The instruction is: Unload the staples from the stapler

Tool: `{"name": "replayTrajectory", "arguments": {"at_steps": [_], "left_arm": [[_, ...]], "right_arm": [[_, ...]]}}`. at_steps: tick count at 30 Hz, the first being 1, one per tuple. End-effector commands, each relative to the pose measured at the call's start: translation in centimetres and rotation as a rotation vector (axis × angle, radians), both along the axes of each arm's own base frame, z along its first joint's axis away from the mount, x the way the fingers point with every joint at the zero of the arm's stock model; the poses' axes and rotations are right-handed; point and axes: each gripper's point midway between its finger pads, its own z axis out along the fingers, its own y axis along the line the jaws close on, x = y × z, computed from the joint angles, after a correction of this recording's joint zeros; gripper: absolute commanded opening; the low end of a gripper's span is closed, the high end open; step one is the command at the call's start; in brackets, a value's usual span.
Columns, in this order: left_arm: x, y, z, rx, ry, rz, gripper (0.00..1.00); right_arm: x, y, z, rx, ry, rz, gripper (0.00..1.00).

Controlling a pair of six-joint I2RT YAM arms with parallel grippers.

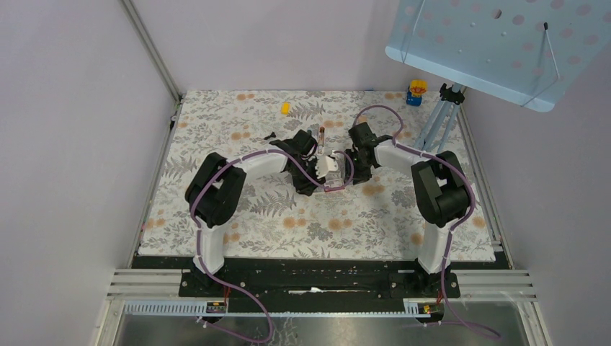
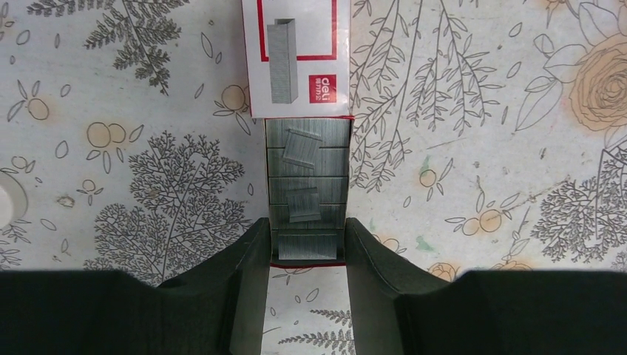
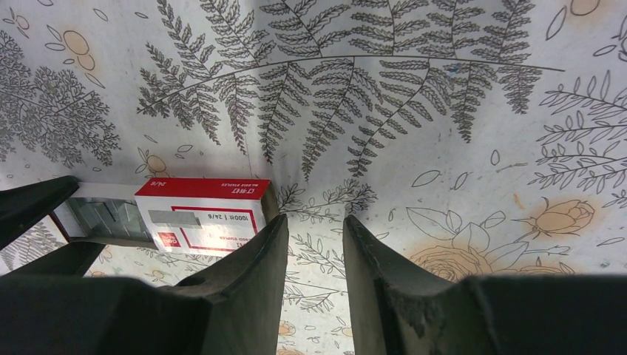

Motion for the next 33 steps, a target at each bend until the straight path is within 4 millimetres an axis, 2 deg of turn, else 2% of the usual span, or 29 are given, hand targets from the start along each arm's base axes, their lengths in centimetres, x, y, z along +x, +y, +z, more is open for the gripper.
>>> {"name": "replayTrajectory", "arguments": {"at_steps": [1,22,27,33], "left_arm": [[-0.6,2.6,-3.8,0.133,0.046,0.005,0.35],[0.2,2.6,-3.4,0.123,0.015,0.011,0.33],[0.4,2.4,-3.2,0.119,0.01,0.012,0.33],[0.2,2.3,-3.2,0.116,0.016,0.011,0.32]], "right_arm": [[0.5,-0.1,0.1,-0.041,-0.011,0.009,0.41],[1.2,-0.8,0.0,-0.096,-0.011,-0.017,0.41],[0.8,-0.8,-0.3,-0.108,0.007,0.0,0.41],[-0.5,0.3,-0.4,-0.08,0.039,0.041,0.41]]}}
